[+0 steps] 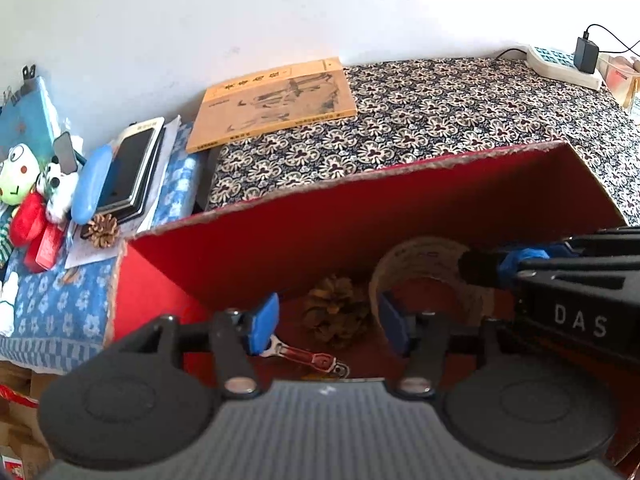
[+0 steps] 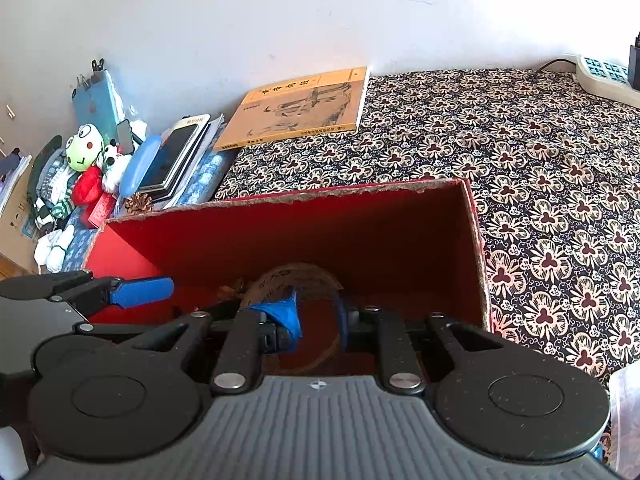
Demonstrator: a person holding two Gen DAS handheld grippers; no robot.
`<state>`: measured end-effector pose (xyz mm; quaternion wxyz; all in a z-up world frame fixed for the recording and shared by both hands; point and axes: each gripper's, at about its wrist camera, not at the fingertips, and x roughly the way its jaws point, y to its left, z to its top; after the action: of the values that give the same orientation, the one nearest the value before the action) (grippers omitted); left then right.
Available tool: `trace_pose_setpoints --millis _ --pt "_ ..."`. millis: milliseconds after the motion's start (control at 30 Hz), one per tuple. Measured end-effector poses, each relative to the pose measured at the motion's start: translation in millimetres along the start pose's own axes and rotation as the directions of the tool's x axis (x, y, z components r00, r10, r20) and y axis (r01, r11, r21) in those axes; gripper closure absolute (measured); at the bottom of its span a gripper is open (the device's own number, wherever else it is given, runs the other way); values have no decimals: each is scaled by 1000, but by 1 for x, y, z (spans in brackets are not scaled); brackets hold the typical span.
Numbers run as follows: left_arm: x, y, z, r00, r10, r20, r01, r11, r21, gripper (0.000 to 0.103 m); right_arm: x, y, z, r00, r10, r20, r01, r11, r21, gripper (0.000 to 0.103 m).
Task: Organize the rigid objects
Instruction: 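Lower the tape roll into the box and open the left gripper, then withdraw the left gripper up out of the red box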
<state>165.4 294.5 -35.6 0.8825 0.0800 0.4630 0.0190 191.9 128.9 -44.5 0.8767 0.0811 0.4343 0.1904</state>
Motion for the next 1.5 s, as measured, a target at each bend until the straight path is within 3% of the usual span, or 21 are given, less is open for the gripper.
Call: trace_pose_setpoints --millis 833,1500 --pt "5 11 1 997 74 -29 -77 991 -105 38 -7 0 -3 999 8 35 -9 1000 29 103" --pt "0 10 0 993 118 1 -117 984 -133 38 -10 3 -3 999 10 52 -12 999 38 103"
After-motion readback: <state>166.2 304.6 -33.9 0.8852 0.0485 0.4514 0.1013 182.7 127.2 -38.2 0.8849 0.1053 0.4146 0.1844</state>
